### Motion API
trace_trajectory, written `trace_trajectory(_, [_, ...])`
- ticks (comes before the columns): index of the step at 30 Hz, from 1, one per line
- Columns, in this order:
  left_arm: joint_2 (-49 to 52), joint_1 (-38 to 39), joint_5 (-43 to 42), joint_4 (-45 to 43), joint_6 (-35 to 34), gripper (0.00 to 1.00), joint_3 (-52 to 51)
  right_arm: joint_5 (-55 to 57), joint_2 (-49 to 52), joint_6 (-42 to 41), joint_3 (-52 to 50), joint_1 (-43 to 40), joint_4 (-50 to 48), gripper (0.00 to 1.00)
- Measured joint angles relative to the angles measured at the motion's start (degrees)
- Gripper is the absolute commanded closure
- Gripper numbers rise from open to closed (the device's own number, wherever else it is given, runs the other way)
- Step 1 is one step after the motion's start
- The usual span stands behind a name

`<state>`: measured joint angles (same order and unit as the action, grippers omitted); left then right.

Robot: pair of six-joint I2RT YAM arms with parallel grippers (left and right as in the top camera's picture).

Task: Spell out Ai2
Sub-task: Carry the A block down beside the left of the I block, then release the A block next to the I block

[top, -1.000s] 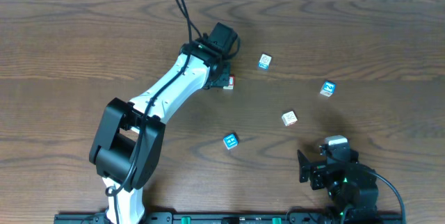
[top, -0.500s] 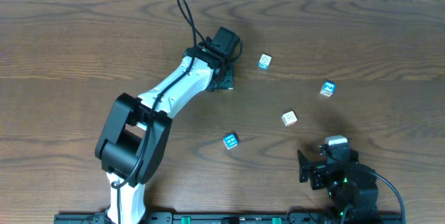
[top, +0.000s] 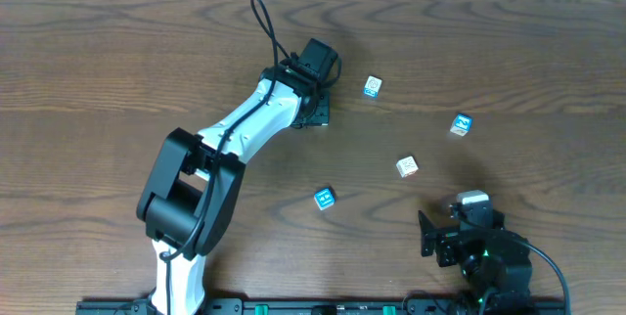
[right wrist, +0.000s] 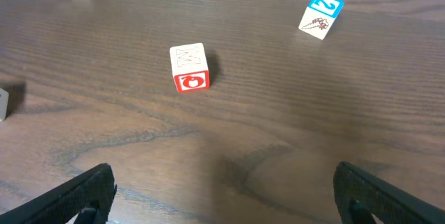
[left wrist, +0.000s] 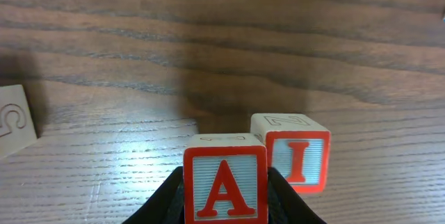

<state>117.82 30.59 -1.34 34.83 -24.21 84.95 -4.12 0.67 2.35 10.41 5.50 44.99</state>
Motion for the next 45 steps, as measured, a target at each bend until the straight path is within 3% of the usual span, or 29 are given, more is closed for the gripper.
trace_trajectory(9, [0.15, 0.00, 0.00, -0.26, 0.00, 0.88, 0.00, 0.00, 0.00, 0.00, 0.00, 0.00, 0.00, 0.01])
trace_trajectory(15, [0.15, 0.00, 0.00, -0.26, 0.00, 0.73, 0.00, 0.00, 0.00, 0.00, 0.00, 0.00, 0.00, 0.01])
trace_trajectory(20, [0.15, 0.00, 0.02, -0.26, 0.00, 0.50, 0.00, 0.00, 0.00, 0.00, 0.00, 0.00, 0.00, 0.01])
trace_trajectory(22, [0.15, 0.00, 0.02, -0.26, 0.17, 0.46, 0.00, 0.00, 0.00, 0.00, 0.00, 0.00, 0.00, 0.01])
trace_trajectory(34, [0.15, 0.00, 0.02, -0.26, 0.00, 0.46, 0.00, 0.00, 0.00, 0.00, 0.00, 0.00, 0.00, 0.01])
trace_trajectory(37, [0.15, 0.00, 0.04, -0.22, -0.11, 0.51, 0.00, 0.00, 0.00, 0.00, 0.00, 0.00, 0.00, 0.01])
trace_trajectory(45, [0.15, -0.09, 0.20, 1.22, 0.00, 0.52, 0.48, 0.00, 0.00, 0.00, 0.00, 0.00, 0.00, 0.01])
